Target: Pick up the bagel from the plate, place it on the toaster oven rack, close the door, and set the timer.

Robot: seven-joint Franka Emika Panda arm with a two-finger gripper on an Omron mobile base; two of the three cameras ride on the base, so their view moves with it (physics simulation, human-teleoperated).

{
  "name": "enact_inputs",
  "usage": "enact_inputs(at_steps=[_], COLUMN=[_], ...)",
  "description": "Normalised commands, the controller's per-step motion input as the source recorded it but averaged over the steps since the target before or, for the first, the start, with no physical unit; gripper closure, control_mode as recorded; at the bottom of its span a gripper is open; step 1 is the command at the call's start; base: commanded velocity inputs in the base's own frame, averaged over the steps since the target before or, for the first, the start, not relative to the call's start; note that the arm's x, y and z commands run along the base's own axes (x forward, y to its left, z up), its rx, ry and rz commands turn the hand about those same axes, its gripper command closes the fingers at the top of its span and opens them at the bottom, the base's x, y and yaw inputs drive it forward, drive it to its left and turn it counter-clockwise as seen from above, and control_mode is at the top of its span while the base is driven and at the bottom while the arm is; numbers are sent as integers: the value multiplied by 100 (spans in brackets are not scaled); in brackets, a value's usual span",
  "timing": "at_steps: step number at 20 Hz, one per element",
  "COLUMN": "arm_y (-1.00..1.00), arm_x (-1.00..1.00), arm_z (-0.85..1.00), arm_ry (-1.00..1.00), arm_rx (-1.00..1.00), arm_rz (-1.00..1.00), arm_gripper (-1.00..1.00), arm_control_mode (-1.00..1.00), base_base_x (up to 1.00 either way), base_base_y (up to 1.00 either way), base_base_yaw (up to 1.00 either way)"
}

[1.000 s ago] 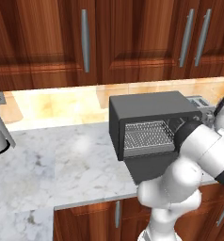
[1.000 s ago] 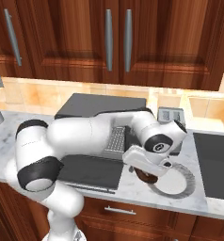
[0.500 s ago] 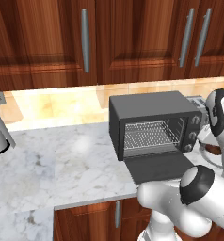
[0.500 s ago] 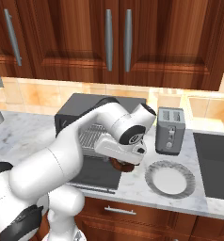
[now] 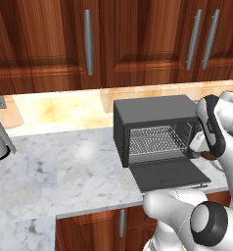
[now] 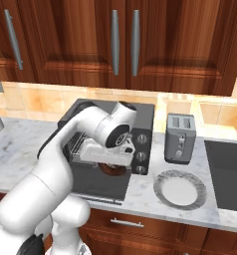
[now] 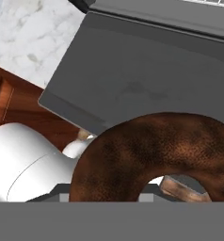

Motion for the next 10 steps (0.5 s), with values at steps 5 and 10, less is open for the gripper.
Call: enact_inputs(at_steps=[5,10], arm_y=[29,21], arm_x=[36,46], arm_z=[0,0], arm_ry=[-2,0], arm_rx=[0,0], arm_rz=[17,16], arm_gripper=[100,100], arm_control_mode=[-100,-100], base_base_x=[0,0], base_base_y=[0,0], base_base_yaw=[0,0])
